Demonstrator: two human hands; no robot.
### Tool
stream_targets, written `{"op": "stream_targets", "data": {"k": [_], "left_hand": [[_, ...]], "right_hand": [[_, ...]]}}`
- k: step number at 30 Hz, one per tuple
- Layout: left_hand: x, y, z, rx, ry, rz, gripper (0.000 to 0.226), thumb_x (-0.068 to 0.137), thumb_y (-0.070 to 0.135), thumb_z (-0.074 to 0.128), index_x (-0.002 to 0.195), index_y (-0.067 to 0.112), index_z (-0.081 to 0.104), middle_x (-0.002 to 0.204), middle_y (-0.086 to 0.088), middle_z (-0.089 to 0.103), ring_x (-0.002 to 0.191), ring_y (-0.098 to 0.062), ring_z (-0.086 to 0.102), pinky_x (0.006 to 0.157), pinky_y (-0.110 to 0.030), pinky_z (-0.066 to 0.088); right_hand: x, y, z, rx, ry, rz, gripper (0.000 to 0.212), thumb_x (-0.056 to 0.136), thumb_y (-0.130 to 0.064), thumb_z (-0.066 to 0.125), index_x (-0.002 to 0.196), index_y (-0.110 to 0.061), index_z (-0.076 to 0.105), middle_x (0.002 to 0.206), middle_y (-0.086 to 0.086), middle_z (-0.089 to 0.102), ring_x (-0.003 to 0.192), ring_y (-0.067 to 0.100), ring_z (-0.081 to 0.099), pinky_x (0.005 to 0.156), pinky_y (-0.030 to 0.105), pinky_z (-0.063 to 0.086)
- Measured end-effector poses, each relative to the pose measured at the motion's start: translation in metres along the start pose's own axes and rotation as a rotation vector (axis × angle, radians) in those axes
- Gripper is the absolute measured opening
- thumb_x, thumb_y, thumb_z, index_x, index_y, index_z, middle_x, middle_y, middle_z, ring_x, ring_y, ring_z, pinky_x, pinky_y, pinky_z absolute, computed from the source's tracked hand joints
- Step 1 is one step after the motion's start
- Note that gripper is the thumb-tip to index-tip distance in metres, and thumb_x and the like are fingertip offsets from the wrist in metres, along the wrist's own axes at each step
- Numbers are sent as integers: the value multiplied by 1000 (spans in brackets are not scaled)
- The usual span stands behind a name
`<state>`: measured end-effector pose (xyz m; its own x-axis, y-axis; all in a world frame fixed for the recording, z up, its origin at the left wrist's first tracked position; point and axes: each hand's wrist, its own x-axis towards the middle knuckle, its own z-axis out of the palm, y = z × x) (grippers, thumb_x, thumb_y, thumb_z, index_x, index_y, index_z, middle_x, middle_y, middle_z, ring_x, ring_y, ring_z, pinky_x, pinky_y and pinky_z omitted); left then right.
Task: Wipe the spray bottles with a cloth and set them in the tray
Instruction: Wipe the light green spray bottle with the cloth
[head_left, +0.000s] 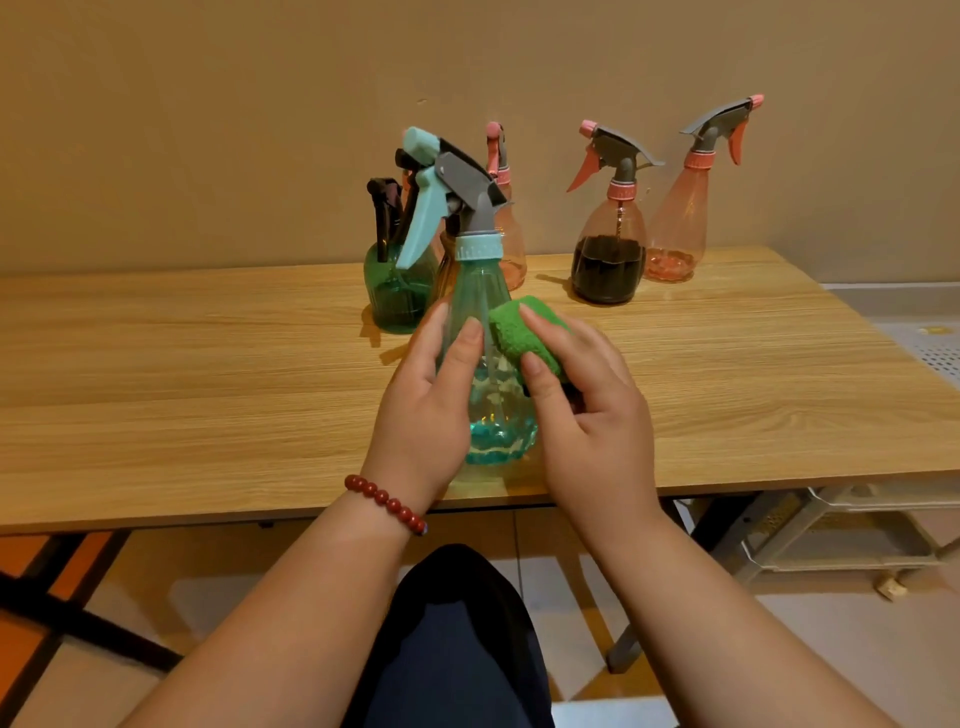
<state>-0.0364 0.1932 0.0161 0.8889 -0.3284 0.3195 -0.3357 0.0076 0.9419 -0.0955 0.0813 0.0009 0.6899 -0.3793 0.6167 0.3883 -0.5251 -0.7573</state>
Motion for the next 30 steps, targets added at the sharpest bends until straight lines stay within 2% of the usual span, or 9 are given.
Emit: {"op": "stream_targets", "data": {"k": [4, 8, 11, 13, 15, 22, 25, 27, 30], "left_hand": [[4, 0, -6, 34, 40, 40, 36, 100, 35, 42, 134, 44, 38, 129, 28, 52, 116, 12, 51, 89, -8, 42], [-1, -8, -5, 80, 41, 74, 40, 100, 36, 41, 139, 41, 36, 112, 44, 55, 111, 15, 53, 84, -4, 41], [-7, -7, 0, 30, 32, 85, 44, 100, 30, 42, 144, 29, 38, 123, 31, 56, 115, 12, 52, 88, -9, 43], [-8, -2, 1, -1, 58, 88, 40, 103, 19, 40, 143, 24, 39, 124, 29, 52, 112, 18, 50, 85, -4, 41], [-5, 2, -1, 9, 97, 89, 38, 103, 17, 39, 140, 27, 41, 119, 33, 50, 108, 22, 49, 81, 0, 39], [-6, -1, -7, 70, 91, 53, 34, 102, 25, 42, 133, 39, 43, 112, 35, 55, 104, 19, 53, 79, -4, 43], [-10, 1, -1, 69, 57, 53, 37, 102, 24, 42, 137, 35, 45, 119, 34, 52, 109, 20, 50, 81, -2, 41], [-11, 6, 2, 55, 71, 52, 35, 102, 23, 42, 135, 35, 44, 111, 42, 52, 106, 23, 49, 80, 0, 40], [-8, 12, -3, 23, 136, 54, 32, 102, 23, 41, 131, 36, 45, 101, 40, 57, 95, 23, 55, 71, -2, 44]], "right_hand": [[-18, 1, 3, -14, -29, 16, 39, 92, -20, 57, 129, -33, 51, 128, -15, 48, 121, -20, 36, 93, -1, 30], [-6, -3, 5, 35, -66, 81, 38, 92, -30, 57, 129, -35, 49, 129, -19, 47, 117, -28, 32, 93, -4, 27], [14, -8, 2, 93, -12, 64, 36, 92, -19, 62, 125, -29, 55, 118, -22, 53, 111, -22, 45, 89, 0, 35], [12, -11, 2, 134, -6, 55, 35, 91, -15, 63, 124, -27, 57, 117, -18, 56, 110, -15, 50, 87, 3, 39], [1, -9, 3, 131, 0, 39, 35, 90, -15, 63, 123, -23, 59, 118, -11, 59, 111, -11, 51, 87, 4, 40], [-11, -2, 9, 98, 23, 56, 35, 88, -12, 66, 120, -24, 60, 111, -15, 59, 106, -11, 52, 85, 5, 41], [14, -10, 9, 117, 61, 47, 33, 89, -15, 65, 119, -26, 61, 109, -17, 59, 106, -3, 56, 88, 13, 47], [19, -12, 7, 125, 55, 36, 32, 89, -15, 65, 119, -26, 62, 109, -18, 58, 107, -1, 57, 90, 18, 48], [1, -8, 4, 108, 13, 11, 33, 89, -14, 64, 121, -23, 61, 109, -13, 60, 104, -3, 56, 85, 11, 45]]}}
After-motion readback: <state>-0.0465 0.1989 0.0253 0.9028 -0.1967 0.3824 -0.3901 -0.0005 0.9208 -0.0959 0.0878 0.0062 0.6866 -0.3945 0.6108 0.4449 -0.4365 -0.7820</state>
